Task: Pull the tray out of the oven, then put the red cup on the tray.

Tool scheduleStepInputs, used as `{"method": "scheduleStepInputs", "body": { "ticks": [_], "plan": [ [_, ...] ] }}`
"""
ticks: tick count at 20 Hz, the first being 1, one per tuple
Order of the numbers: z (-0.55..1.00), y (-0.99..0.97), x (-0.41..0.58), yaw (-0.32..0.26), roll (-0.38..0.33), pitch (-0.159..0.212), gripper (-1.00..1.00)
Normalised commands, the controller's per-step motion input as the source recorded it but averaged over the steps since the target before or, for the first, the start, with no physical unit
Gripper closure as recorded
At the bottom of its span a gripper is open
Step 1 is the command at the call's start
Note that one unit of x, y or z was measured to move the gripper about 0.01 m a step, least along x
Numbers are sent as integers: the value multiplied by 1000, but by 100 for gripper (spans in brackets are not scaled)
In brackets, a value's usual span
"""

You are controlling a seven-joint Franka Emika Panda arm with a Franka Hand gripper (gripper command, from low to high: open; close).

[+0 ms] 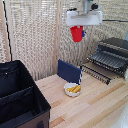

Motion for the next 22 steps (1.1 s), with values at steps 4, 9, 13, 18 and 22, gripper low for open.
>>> {"method": "scheduleStepInputs", "body": {
  "ticks": [4,9,13,18,22],
  "plan": [
    [0,-925,0,-95,1,-44,100],
    [-6,-925,0,-95,0,-42,100],
    [-54,-897,0,-106,0,-50,100],
    [-159,-865,-1,-116,9,-45,100],
    [-176,-829,-32,-131,7,-26,100]
  ]
}}
